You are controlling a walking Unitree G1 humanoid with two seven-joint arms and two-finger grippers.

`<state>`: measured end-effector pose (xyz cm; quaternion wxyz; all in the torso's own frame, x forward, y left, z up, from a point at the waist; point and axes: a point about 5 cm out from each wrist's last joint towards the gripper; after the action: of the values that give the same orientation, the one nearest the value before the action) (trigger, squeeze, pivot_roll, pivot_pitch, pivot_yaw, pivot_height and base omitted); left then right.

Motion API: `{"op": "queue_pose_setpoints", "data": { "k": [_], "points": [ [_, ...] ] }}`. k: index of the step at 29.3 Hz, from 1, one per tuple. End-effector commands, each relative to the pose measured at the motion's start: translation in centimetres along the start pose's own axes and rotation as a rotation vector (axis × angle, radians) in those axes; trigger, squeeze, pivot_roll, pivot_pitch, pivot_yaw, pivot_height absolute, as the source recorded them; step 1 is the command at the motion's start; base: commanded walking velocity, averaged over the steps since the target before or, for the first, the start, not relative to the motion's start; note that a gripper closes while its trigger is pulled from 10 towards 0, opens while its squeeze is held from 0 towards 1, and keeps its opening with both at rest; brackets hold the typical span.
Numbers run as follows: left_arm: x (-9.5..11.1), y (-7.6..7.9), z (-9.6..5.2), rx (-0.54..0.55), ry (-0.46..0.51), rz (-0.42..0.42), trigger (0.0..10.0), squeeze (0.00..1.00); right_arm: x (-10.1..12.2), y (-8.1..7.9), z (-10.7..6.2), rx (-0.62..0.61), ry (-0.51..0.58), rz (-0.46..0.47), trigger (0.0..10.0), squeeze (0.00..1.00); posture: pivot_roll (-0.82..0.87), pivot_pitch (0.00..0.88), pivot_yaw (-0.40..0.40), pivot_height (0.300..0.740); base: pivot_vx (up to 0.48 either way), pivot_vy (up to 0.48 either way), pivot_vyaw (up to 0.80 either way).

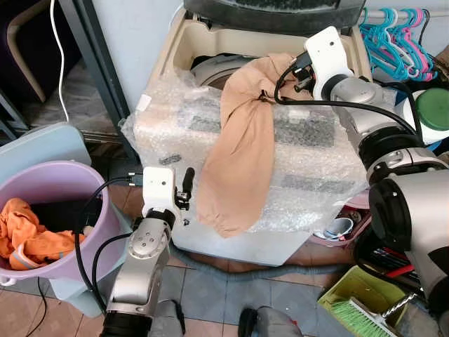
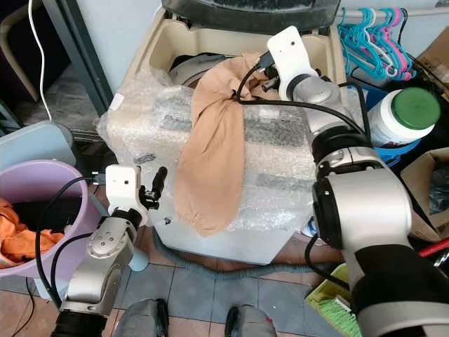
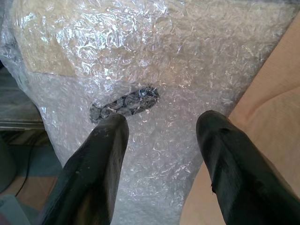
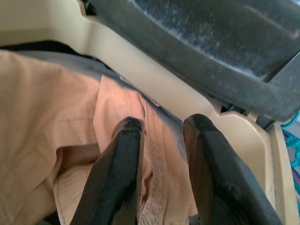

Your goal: Clothes washing

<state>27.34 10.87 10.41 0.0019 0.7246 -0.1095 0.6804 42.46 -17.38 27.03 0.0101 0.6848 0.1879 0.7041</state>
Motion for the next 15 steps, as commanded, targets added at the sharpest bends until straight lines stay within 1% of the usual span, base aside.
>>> {"op": "queue_pose_setpoints", "data": {
  "k": [1,2,3,5,6,7,8,9,10,11,12,13,14,15],
  "points": [
    [-0.2,0.2,0.1,-0.014,-0.012,0.006,10.0,0.00,2.4,0.6,-0.1,0.035,0.108,0.020,10.0,1.00,-0.01,0.092,-0.034,0.740,0.000,0.000,0.00],
    [-0.2,0.2,0.1,-0.015,-0.010,0.005,10.0,0.00,3.4,0.9,-0.6,0.136,0.188,0.098,10.0,1.00,-0.02,0.089,-0.032,0.740,0.000,0.000,0.00],
    [-0.2,0.2,0.1,-0.016,-0.010,0.005,10.0,0.00,3.5,1.1,-0.9,0.176,0.208,0.123,10.0,1.00,-0.02,0.086,-0.028,0.740,0.000,0.000,0.00],
    [-0.3,0.3,0.1,-0.019,-0.010,0.004,10.0,0.00,3.1,1.5,-1.5,0.263,0.230,0.146,10.0,1.00,-0.03,0.082,-0.021,0.740,0.000,0.000,0.00],
    [-0.3,0.3,0.2,-0.026,-0.010,0.003,10.0,0.00,2.4,1.7,-2.1,0.324,0.229,0.170,10.0,1.00,-0.03,0.078,-0.012,0.740,0.000,0.000,0.00],
    [-0.3,0.3,0.2,-0.026,-0.010,0.003,10.0,0.00,2.4,1.7,-2.1,0.324,0.229,0.170,10.0,1.00,-0.03,0.078,-0.012,0.740,0.000,0.000,0.00],
    [-0.3,0.4,0.2,-0.034,-0.010,0.004,10.0,0.00,1.5,1.5,-2.7,0.401,0.210,0.187,10.0,1.00,-0.04,0.075,-0.005,0.740,0.000,0.000,0.00],
    [-0.3,0.4,0.3,-0.041,-0.009,0.006,10.0,0.00,0.4,0.9,-3.6,0.500,0.188,0.182,10.0,1.00,-0.04,0.073,-0.001,0.740,0.000,0.000,0.00],
    [-0.3,0.4,0.3,-0.041,-0.009,0.006,10.0,0.00,0.4,0.9,-3.6,0.500,0.188,0.182,10.0,1.00,-0.04,0.073,-0.001,0.740,0.000,0.000,0.00],
    [-0.3,0.4,0.4,-0.044,-0.008,0.007,10.0,0.00,-0.3,0.4,-4.1,0.548,0.172,0.172,10.0,1.00,-0.04,0.073,0.001,0.740,0.000,0.000,0.00],
    [-0.2,0.5,0.5,-0.052,-0.007,0.009,10.0,0.00,-1.9,-0.5,-5.2,0.609,0.133,0.167,10.0,1.00,-0.05,0.070,0.014,0.740,0.000,0.000,0.00],
    [-0.2,0.5,0.6,-0.057,-0.006,0.011,10.0,0.00,-3.0,-1.0,-5.6,0.611,0.112,0.170,10.0,1.00,-0.05,0.070,0.016,0.740,0.000,0.000,0.00],
    [-0.2,0.5,0.6,-0.057,-0.006,0.011,10.0,0.00,-3.0,-1.0,-5.6,0.611,0.112,0.170,10.0,1.00,-0.05,0.070,0.016,0.740,0.000,0.000,0.00],
    [-0.2,0.6,0.7,-0.068,-0.005,0.013,10.0,0.00,-4.9,-1.8,-6.1,0.588,0.086,0.185,10.0,1.00,-0.06,0.068,0.025,0.740,0.000,0.000,0.00]
  ]
}}
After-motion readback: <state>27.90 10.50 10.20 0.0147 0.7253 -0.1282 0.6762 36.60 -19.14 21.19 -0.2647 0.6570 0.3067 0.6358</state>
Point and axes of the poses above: a point about 5 cm out from each wrist's last joint towards the gripper, its own z axis pointing out of the wrist towards the gripper, its own x axis along the axis of the wrist's last joint, y = z × x, and after that the axes turned 10 degrees about z, right-handed
